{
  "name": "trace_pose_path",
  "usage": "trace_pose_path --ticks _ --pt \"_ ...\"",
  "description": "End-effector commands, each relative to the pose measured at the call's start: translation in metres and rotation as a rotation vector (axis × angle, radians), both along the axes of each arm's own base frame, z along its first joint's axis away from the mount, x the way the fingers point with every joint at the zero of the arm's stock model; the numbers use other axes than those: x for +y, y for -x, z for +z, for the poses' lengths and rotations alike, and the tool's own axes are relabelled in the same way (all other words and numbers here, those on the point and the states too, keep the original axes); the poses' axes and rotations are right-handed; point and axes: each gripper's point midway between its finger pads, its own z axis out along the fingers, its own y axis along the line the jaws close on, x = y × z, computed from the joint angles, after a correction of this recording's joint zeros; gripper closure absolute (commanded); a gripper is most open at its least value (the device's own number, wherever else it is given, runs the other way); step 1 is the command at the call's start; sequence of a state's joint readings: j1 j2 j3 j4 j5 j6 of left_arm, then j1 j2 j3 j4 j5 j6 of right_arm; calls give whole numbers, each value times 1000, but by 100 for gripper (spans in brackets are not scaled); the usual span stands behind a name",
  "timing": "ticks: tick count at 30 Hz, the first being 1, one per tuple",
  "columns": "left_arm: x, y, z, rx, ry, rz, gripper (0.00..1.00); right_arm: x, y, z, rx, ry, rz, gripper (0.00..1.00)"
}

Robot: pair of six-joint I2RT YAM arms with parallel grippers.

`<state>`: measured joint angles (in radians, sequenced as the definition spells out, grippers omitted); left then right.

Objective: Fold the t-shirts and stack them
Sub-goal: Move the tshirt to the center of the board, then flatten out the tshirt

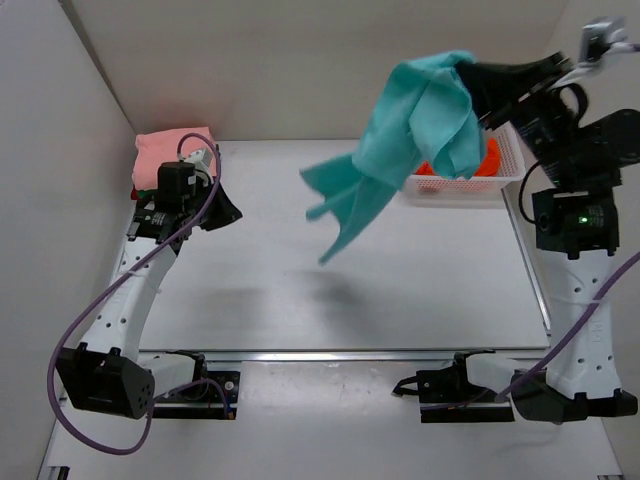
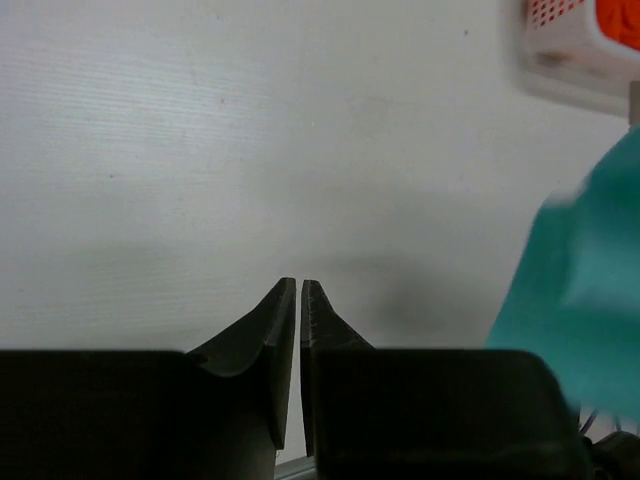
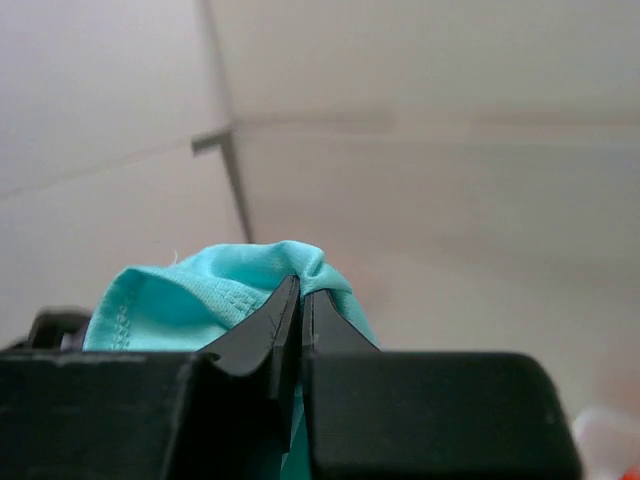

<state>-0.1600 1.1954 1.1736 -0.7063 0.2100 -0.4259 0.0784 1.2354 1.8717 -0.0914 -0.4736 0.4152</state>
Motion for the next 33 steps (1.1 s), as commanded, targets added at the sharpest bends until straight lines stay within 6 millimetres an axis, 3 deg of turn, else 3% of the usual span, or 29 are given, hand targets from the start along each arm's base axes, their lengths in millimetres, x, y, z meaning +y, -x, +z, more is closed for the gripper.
trace_pose_path --ticks 1,3,4,5,6,7,8,9,11,12,13,14,17,18,19,21,23,24,25,26,28,29,31,32,33 --pt "1 -8 31 -77 58 19 81 28 -51 -117 371 2 119 100" --pt "1 -6 27 -65 87 29 86 41 -60 -196 578 33 150 100" --pt "0 -5 21 -58 93 17 89 49 -62 -225 652 65 162 100" --pt "-5 -2 19 -54 110 -4 93 48 -66 -278 818 90 135 94" --pt "-7 0 12 -41 115 -16 86 47 -61 -311 931 112 127 86" --pt "-15 3 9 -39 132 -52 68 44 -58 -348 1056 153 111 70" --pt "-26 7 10 -52 144 -105 55 36 -59 -363 1091 193 60 63" --pt "-38 16 -4 -25 156 -149 54 24 -58 -380 1140 235 4 53" --pt "-57 25 -16 10 173 -215 57 5 -56 -395 1171 271 -78 46" --pt "-64 30 -33 62 186 -237 48 -3 -53 -397 1165 286 -105 43" --pt "-77 44 -48 114 206 -285 47 -13 -53 -404 1174 293 -133 43" --pt "-93 56 -62 156 215 -342 53 -19 -48 -408 1175 296 -142 43" --pt "-128 85 -81 223 242 -436 67 -7 -35 -427 1185 295 -39 45" --pt "-129 90 -93 257 253 -422 68 2 -29 -435 1201 291 9 45" --pt "-129 91 -100 269 278 -408 61 14 -24 -437 1191 300 58 46" --pt "-123 81 -102 268 353 -322 42 26 -11 -457 1240 328 102 46" --pt "-94 62 -115 273 352 -178 43 43 6 -468 1266 353 159 46" --pt "-78 51 -121 263 317 -104 41 42 12 -472 1272 354 146 46" --pt "-67 42 -125 253 258 -57 33 48 21 -482 1294 361 162 46" --pt "-64 31 -122 242 233 -34 27 53 28 -479 1287 360 179 46" --pt "-60 17 -135 264 138 -18 28 53 41 -489 1313 358 180 46" --pt "-60 7 -131 249 119 2 27 55 49 -490 1324 359 192 46" --pt "-59 -7 -150 285 81 36 23 51 55 -490 1337 352 176 46" --pt "-60 -17 -148 276 79 43 22 48 60 -491 1344 352 171 46" --pt "-56 -19 -164 325 50 67 22 46 61 -489 1336 344 161 46"
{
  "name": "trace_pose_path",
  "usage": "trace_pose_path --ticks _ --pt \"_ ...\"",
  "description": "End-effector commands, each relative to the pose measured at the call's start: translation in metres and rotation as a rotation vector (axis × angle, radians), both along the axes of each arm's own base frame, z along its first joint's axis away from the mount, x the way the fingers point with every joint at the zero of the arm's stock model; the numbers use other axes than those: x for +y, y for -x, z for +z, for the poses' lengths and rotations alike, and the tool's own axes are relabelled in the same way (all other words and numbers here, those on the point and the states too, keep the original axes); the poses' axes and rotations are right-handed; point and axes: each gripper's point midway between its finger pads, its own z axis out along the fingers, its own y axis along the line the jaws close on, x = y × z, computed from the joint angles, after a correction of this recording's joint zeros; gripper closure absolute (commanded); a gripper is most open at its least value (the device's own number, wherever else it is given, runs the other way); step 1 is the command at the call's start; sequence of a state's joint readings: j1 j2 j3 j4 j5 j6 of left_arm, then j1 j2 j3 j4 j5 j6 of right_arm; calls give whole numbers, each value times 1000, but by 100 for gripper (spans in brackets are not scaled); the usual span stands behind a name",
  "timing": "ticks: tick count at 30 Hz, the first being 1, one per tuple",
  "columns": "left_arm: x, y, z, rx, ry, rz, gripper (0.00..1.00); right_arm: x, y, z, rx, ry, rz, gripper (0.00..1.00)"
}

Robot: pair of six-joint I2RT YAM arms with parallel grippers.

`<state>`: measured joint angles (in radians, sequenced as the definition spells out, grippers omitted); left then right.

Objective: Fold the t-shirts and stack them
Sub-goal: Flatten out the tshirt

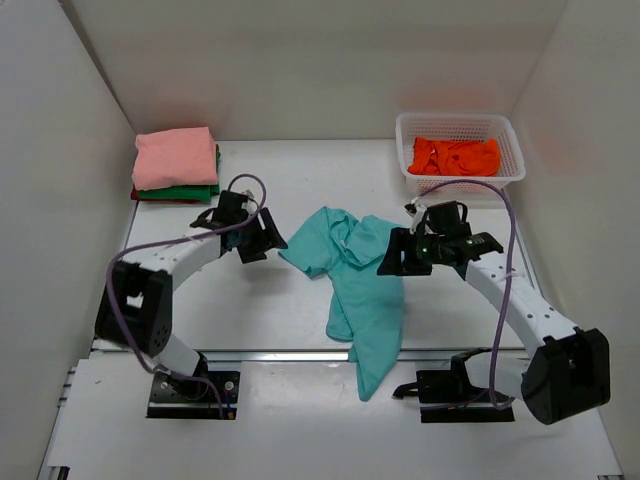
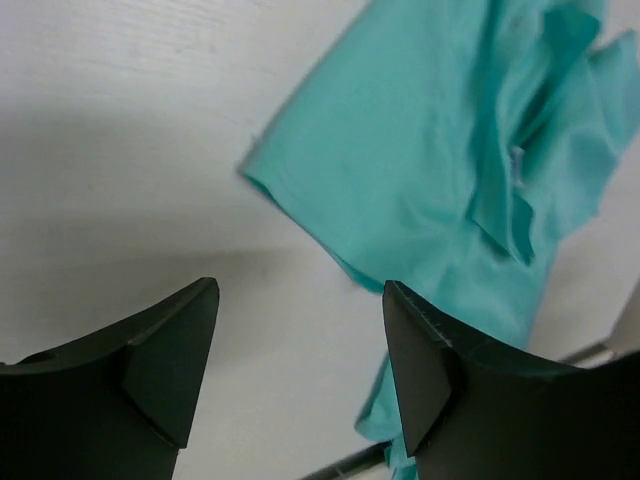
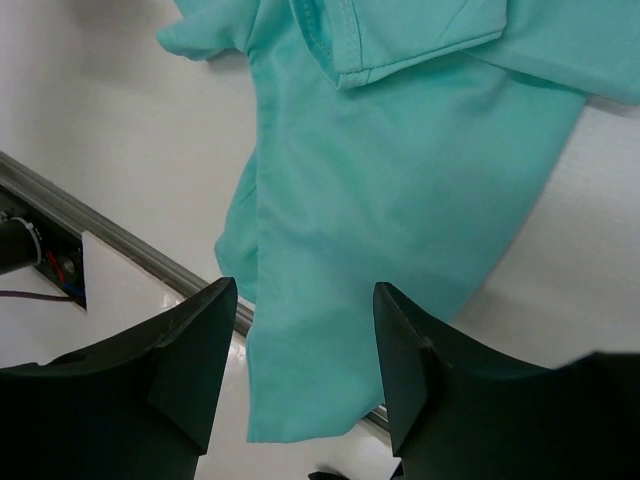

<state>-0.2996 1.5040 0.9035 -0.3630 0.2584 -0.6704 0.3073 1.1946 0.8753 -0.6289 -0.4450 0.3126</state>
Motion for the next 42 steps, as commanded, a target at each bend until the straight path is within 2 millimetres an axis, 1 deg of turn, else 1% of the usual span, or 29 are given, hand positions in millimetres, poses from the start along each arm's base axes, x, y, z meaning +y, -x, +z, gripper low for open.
trace_pose_path --ticks 1,3,4,6,7,8,10,11,12,13,14,16,18,19,21,22,23,24,25,27,29,30,33,34,35,36,38,40,42 --pt "10 -32 -17 19 -115 54 23 -4 2 21 -69 -30 -39 45" --pt "7 -37 -31 64 -169 25 30 -9 5 21 -63 -25 -59 46" --pt "8 -32 -51 121 -208 2 32 -13 4 24 -69 -27 -71 46" --pt "4 -35 -70 171 -237 -24 27 -20 6 27 -73 -28 -108 46" --pt "0 -37 -70 170 -232 -35 25 -22 8 25 -66 -24 -115 45" --pt "-2 -35 -80 194 -245 -46 22 -24 8 27 -71 -31 -125 46" --pt "-13 -37 -82 196 -239 -85 29 -27 11 24 -52 -34 -146 46" --pt "-23 -37 -84 198 -221 -120 42 -29 11 27 -70 -40 -154 46" --pt "-33 -39 -80 179 -186 -159 70 -30 12 26 -65 -41 -158 46" --pt "-37 -40 -80 180 -179 -167 100 -31 11 24 -61 -35 -161 46" --pt "-41 -39 -77 185 -157 -177 100 -31 13 24 -59 -41 -161 45" --pt "-50 -41 -65 156 -95 -199 100 -31 13 20 -44 -51 -156 45" --pt "-51 -52 -32 89 -8 -149 100 -25 15 19 -44 -74 -127 45" --pt "-47 -55 -25 67 17 -136 100 -20 16 16 -33 -78 -109 45" --pt "-41 -66 13 -10 85 -75 100 -11 22 9 -11 -69 -59 45" --pt "-33 -71 21 -19 97 -53 100 -6 30 -1 19 -54 -27 45" --pt "-25 -78 40 -58 114 -27 100 -1 34 -5 24 -24 6 44" --pt "-23 -78 50 -74 118 -21 100 -1 40 -13 41 8 19 44" --pt "-15 -84 59 -91 123 5 100 1 47 -21 60 32 48 44" --pt "-4 -87 88 -142 142 42 100 -8 61 -43 116 106 49 44" --pt "7 -93 111 -183 159 74 100 -15 73 -60 166 160 50 40" --pt "10 -94 122 -201 166 82 100 -23 81 -71 200 198 37 40" --pt "24 -100 157 -271 167 121 100 -33 90 -87 266 230 39 34" --pt "28 -101 168 -296 160 130 100 -32 90 -88 279 216 42 29" --pt "30 -103 177 -312 167 140 100 -30 87 -89 277 209 58 28" --pt "31 -103 189 -337 168 137 100 -24 81 -84 270 178 64 29" --pt "37 -105 204 -368 159 160 100 -8 80 -80 267 147 134 31" --pt "42 -102 209 -378 149 173 100 11 76 -69 262 110 193 33" --pt "46 -97 208 -377 137 185 100 37 86 -64 261 113 311 37"
